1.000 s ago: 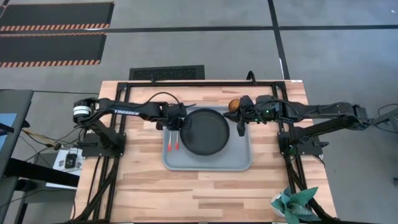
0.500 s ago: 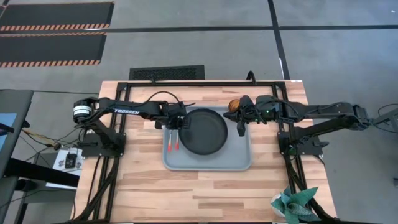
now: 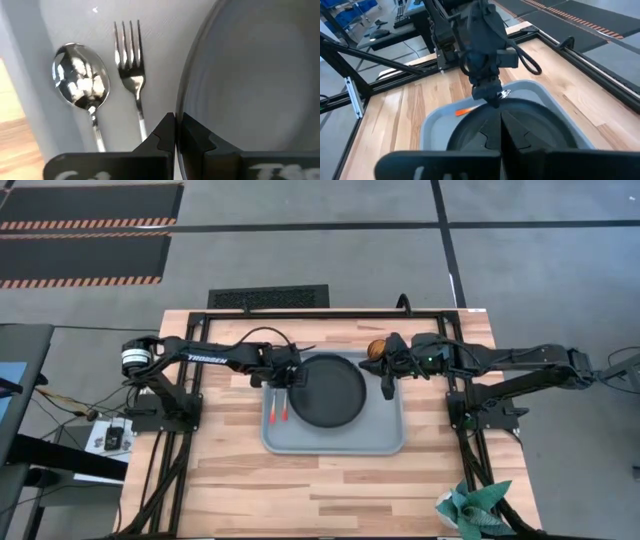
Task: Pick and place plate/cup/fork/spoon on tray
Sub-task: Put the black plate on the gray serving tray to the right of the orange fork
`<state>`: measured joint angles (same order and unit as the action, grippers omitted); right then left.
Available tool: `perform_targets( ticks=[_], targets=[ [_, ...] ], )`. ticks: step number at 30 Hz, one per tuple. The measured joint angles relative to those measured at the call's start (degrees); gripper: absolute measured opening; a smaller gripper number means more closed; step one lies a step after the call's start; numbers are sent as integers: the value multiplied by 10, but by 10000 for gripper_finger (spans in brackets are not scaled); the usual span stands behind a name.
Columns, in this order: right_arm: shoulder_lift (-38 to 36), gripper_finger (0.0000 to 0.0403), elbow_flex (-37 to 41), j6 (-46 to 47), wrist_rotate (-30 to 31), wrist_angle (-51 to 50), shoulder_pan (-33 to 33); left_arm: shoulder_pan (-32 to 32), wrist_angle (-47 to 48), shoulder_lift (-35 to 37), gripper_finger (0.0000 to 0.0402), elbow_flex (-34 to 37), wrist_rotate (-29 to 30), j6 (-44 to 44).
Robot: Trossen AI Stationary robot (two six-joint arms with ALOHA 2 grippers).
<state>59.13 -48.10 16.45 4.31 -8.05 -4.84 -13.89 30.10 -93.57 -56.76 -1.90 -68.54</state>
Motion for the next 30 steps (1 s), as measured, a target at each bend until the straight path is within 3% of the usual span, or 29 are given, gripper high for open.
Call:
perform_targets(
  ticks=[30],
  targets=[
    [0, 10, 0, -6, -1, 8, 3, 6, -26, -22, 9, -1, -24, 4]
  ],
)
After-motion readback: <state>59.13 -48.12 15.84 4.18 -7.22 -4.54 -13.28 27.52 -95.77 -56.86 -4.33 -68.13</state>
